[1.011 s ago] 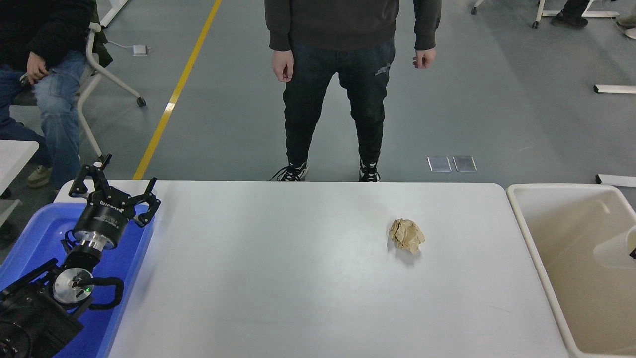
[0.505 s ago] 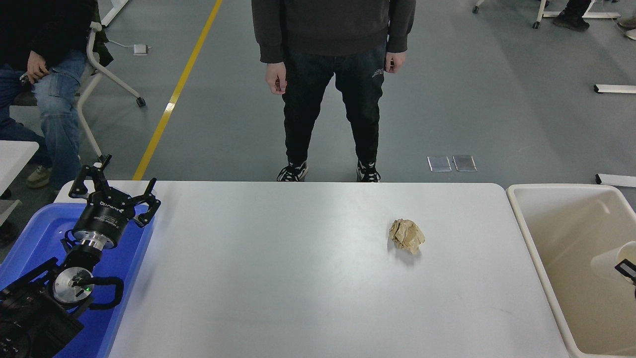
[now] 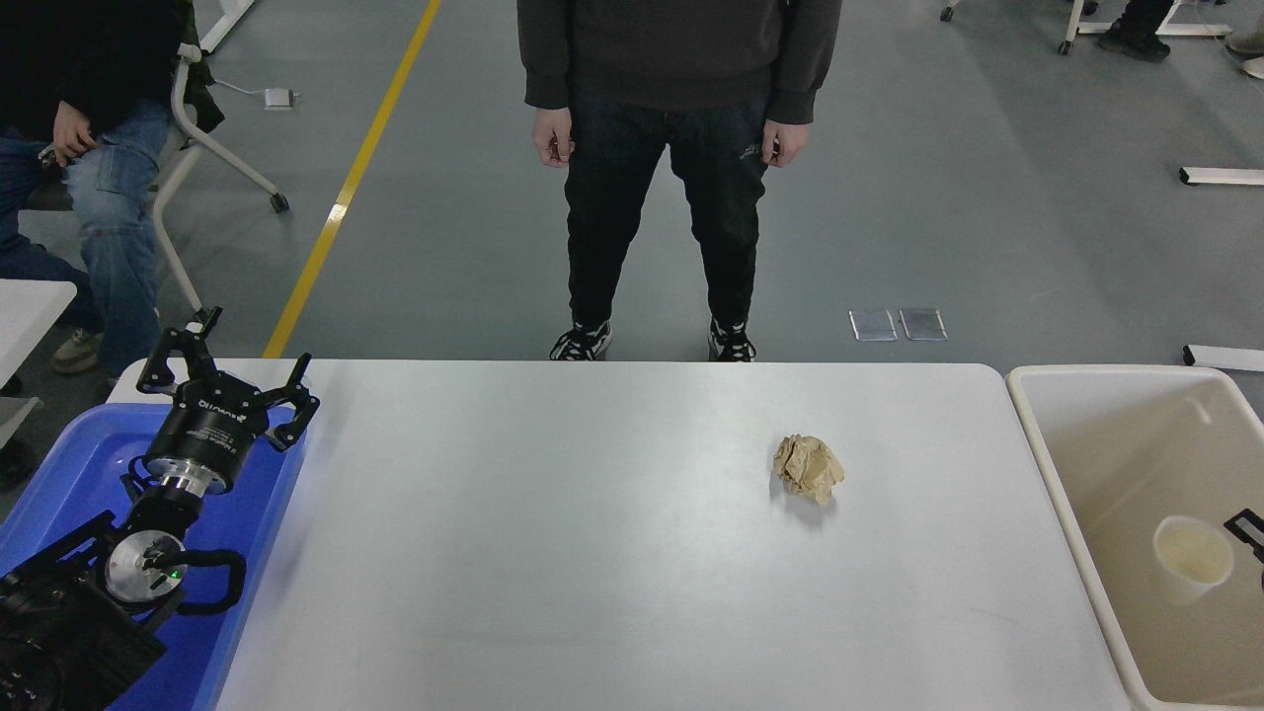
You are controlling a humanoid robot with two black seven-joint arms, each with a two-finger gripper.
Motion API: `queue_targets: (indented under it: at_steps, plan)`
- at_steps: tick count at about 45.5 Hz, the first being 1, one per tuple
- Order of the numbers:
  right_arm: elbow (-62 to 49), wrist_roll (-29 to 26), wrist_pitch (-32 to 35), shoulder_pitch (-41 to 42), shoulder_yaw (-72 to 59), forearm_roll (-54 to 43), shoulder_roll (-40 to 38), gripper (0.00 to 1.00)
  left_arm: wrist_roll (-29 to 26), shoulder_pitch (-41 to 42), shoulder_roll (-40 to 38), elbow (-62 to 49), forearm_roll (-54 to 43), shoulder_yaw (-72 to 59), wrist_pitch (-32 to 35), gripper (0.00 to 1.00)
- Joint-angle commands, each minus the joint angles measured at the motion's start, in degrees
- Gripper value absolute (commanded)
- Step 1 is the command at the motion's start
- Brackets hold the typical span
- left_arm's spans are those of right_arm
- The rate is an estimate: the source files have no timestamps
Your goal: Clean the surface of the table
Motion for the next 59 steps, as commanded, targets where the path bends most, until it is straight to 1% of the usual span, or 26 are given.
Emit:
queue_targets:
  at_steps: [1,7,14,24,27,32,34,39,43,46,55,59]
  plan:
    - [0.01,-0.15,-0.01,0.14,-0.05,1.57,-0.02,1.0,0.0,0.0,-0.01,0.0,0.0,0.0,0.08,1.0]
    - [-0.08,-0.23,-0.01,0.31,0.04,1.84,-0.02,1.0,0.0,0.09,-0.01,0.0,0.0,0.0,0.17,1.0]
    - [0.01,-0.32,0.25,1.54,0.04,4.65,-0.02,1.0,0.0,0.09,-0.01,0.0,0.0,0.0,0.26,1.0]
    - [5.89,-0.32,0.08,2.33,3.98,5.71,-4.06,1.0,0.0,0.0,-0.01,0.0,0.0,0.0,0.17,1.0]
    - [10.45,-0.06,-0.01,2.68,8.02,5.62,-5.46,1.0,0.0,0.0,-0.01,0.0,0.0,0.0,0.17,1.0]
    - [17.93,-0.06,-0.01,3.21,17.33,5.62,-10.73,1.0,0.0,0.0,-0.01,0.0,0.0,0.0,0.17,1.0]
    - [22.83,-0.06,0.16,3.12,24.16,5.27,-12.4,1.0,0.0,0.0,-0.01,0.0,0.0,0.0,0.17,1.0]
    - [31.2,0.29,0.87,1.64,35.6,5.7,-14.52,1.0,0.0,0.0,-0.01,0.0,0.0,0.0,0.08,1.0]
    - [37.0,0.47,1.74,-2.14,48.7,5.62,-14.61,1.0,0.0,0.0,-0.01,0.0,0.0,0.0,0.08,1.0]
    - [40.43,0.47,2.53,-4.17,55.56,5.53,-14.43,1.0,0.0,0.0,-0.01,0.0,0.0,0.0,0.08,1.0]
    - [52.91,0.38,6.58,-10.23,63.13,5.62,-13.82,1.0,0.0,0.0,-0.01,0.0,0.0,0.0,0.08,1.0]
    - [57.75,0.56,8.25,-14.1,69.37,5.36,-9.87,1.0,0.0,0.0,-0.01,0.0,0.0,0.0,0.08,1.0]
